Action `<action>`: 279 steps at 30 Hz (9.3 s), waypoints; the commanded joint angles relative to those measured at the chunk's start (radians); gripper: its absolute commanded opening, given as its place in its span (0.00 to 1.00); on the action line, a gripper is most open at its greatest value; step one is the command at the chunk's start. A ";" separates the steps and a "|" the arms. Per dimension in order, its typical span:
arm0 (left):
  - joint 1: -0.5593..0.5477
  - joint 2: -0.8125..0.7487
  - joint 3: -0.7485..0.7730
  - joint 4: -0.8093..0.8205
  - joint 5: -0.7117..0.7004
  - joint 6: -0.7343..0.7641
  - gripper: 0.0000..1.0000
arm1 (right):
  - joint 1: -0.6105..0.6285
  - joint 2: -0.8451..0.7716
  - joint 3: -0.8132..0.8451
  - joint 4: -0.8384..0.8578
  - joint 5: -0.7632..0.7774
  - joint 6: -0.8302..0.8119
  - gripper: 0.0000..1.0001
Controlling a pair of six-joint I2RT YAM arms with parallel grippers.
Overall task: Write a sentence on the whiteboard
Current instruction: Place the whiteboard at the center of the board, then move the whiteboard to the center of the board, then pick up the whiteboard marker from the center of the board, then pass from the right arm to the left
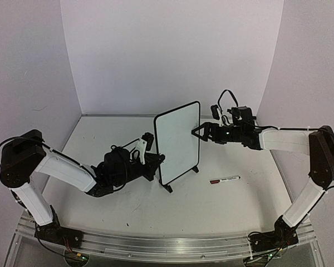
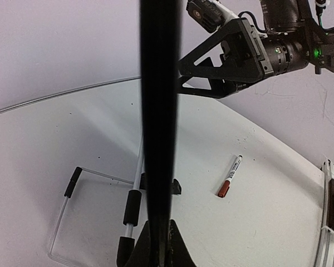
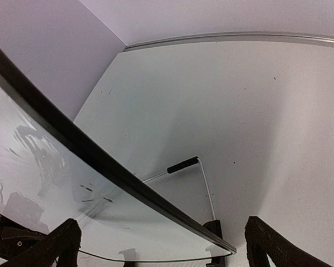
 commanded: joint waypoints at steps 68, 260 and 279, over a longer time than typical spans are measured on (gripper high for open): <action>-0.001 -0.286 -0.154 -0.328 -0.075 -0.159 0.72 | 0.022 0.046 -0.237 0.116 -0.016 -0.050 0.74; -0.104 -0.285 0.559 -1.029 0.225 -0.290 0.87 | 0.466 -0.320 0.206 -0.541 0.848 0.812 0.00; -0.112 -0.123 0.669 -1.025 0.229 -0.323 0.59 | 0.528 -0.251 0.253 -0.459 0.822 0.806 0.00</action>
